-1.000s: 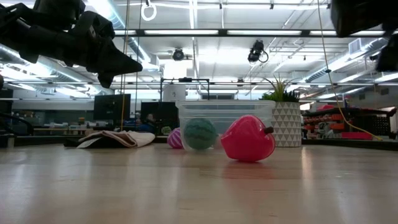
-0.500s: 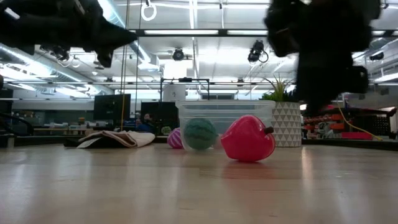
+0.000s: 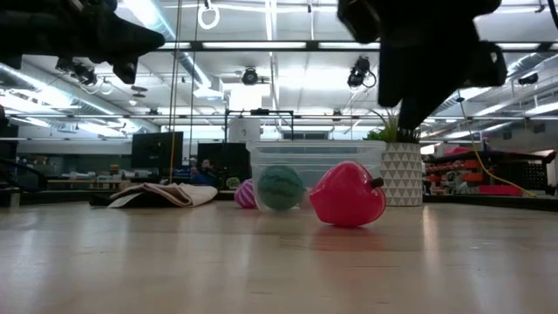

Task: Pick and placing Produce into tupperware
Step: Put the apple into the transparent bin

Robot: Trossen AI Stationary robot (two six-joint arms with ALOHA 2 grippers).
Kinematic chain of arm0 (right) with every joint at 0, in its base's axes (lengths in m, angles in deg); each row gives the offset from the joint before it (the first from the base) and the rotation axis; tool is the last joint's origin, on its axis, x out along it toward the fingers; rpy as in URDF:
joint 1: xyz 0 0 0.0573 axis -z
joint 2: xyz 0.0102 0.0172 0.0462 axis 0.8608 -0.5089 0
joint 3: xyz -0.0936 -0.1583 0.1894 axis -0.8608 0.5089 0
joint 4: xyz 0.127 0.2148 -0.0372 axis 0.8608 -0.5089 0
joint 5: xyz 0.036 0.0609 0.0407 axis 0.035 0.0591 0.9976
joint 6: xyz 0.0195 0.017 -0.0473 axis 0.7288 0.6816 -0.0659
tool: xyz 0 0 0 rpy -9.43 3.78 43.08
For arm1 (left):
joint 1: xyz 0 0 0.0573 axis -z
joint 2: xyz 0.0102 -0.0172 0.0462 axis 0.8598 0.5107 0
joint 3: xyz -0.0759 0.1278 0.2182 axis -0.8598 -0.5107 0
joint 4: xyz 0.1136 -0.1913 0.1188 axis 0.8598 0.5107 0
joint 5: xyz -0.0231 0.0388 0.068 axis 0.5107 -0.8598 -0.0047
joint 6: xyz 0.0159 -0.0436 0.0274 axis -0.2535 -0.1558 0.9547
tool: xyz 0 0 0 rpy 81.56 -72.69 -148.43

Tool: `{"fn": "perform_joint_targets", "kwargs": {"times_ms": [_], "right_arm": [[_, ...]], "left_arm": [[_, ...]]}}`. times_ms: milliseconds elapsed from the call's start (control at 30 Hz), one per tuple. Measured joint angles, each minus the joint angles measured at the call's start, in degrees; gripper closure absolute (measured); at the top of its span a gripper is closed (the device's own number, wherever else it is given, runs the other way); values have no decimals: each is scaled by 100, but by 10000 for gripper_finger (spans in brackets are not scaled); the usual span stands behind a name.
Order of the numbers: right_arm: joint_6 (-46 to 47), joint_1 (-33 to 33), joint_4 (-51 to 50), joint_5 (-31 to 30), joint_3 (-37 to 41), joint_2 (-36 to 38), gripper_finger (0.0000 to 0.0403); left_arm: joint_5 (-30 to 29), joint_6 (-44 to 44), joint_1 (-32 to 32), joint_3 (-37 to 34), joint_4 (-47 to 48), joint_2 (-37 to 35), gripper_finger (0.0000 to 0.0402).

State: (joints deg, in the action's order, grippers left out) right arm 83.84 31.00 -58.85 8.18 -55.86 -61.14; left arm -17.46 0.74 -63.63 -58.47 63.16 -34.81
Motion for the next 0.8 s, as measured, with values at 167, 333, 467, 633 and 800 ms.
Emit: {"fn": "perform_joint_targets", "kwargs": {"times_ms": [167, 333, 467, 633, 800], "right_arm": [[90, 5, -404, -590, 0, 244, 262], [-221, -4, -450, -921, 0, 260, 269], [-153, -66, -777, -1044, 27, 173, 277], [572, -144, -919, -1350, 183, 146, 279], [1530, -391, -253, -1235, 820, 137, 250]], "left_arm": [[-1, 4, 0, 0, 28, -127, 376], [-5, 19, 0, 2, 42, -118, 376], [-15, 63, 0, 1, 43, -117, 369], [-29, 63, 0, 0, 59, -114, 366], [-112, 58, 0, 1, 69, -110, 374]]}}
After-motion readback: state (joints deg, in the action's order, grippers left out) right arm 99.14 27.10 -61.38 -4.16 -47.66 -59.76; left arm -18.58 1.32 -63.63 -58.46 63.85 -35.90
